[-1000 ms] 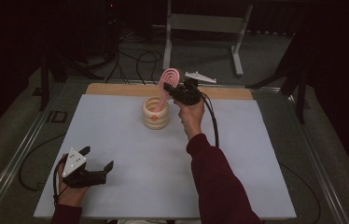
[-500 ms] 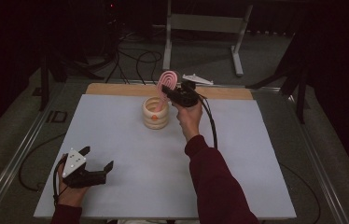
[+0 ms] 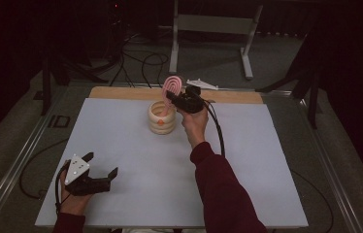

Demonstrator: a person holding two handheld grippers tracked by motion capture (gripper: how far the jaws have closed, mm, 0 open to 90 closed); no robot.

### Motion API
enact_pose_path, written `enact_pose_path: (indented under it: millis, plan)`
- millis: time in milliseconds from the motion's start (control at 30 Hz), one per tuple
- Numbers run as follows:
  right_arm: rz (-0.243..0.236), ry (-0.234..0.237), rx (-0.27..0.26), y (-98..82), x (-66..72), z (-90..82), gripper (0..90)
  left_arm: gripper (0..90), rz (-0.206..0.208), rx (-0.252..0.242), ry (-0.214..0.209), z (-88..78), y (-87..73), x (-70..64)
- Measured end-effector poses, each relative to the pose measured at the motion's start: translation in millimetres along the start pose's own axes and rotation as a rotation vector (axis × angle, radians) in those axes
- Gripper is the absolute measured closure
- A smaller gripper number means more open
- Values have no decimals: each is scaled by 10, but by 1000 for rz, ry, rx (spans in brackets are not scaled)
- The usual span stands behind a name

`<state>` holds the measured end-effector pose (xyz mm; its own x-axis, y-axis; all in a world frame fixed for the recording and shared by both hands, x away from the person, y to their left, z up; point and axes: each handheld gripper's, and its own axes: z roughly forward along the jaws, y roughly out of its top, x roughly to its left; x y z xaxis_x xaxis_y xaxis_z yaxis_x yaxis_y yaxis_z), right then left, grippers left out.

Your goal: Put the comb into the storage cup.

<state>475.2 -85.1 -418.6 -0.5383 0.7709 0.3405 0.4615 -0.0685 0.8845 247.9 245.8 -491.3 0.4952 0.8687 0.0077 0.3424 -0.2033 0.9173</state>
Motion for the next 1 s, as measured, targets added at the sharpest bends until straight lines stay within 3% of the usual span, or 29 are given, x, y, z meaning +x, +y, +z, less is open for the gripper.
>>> enact_pose_path:
  millis: [500,1000]
  plan:
    - [-29,-19,27,-97,28,79,639,0,0,2,1,2,-5,5]
    - [-20,-23,24,-106,24,119,637,1,-2,1,1,2,-7,6]
